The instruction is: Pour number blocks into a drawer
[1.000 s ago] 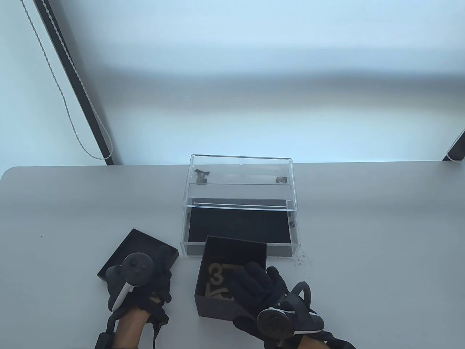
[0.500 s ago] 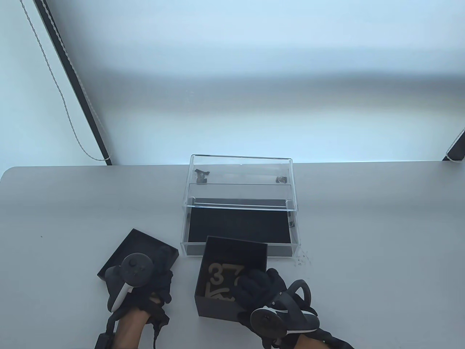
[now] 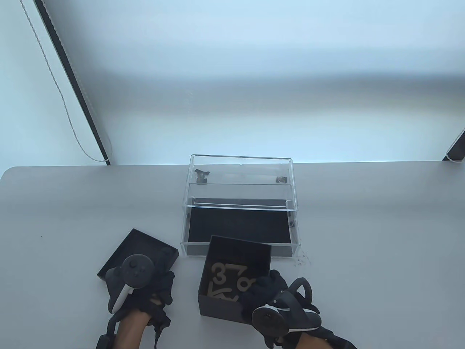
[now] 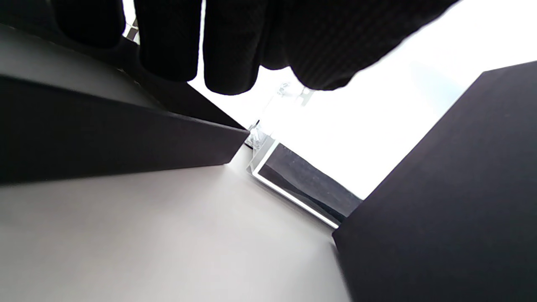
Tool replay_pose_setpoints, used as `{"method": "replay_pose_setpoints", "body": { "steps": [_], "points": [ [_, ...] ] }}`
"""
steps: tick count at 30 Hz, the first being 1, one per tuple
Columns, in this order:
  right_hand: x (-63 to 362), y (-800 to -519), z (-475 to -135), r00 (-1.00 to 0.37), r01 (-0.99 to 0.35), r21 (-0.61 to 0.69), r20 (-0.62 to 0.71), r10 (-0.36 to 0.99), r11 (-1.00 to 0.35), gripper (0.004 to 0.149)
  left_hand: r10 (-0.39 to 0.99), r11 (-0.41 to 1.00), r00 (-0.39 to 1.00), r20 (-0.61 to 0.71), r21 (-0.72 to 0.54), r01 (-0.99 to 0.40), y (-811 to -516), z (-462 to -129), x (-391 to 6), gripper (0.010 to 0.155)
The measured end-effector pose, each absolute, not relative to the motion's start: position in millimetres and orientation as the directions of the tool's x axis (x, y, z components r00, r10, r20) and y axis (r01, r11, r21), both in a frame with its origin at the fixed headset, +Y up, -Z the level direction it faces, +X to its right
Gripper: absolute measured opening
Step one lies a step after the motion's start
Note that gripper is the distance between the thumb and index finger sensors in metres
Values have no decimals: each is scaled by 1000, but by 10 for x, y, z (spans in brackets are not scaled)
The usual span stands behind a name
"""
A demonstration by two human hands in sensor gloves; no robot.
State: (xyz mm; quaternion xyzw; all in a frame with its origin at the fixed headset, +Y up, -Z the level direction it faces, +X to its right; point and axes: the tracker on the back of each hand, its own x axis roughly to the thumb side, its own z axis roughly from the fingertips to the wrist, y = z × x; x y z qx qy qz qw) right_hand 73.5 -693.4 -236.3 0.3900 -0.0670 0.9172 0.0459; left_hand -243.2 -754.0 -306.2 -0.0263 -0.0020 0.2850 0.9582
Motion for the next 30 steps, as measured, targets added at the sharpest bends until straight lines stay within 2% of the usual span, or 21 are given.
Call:
{"method": "replay_pose_setpoints", "body": {
  "steps": [13, 24, 30],
  "points": [
    [789, -6920, -2344, -670, -209, -111, 740, 60, -972, 41, 575, 817, 818, -17, -46, -575, -7516, -3045, -2451, 65],
    [939, -6544, -2420, -633, -482, -100, 726, 267, -871, 40, 602, 797, 798, -35, -39, -603, -7507, -3033, -2516, 65],
    [1008, -6386, -2581, -549, -690, -39, 678, 488, -723, 40, 603, 795, 796, -46, -44, -605, -7518, -3028, -2533, 65]
  ]
}}
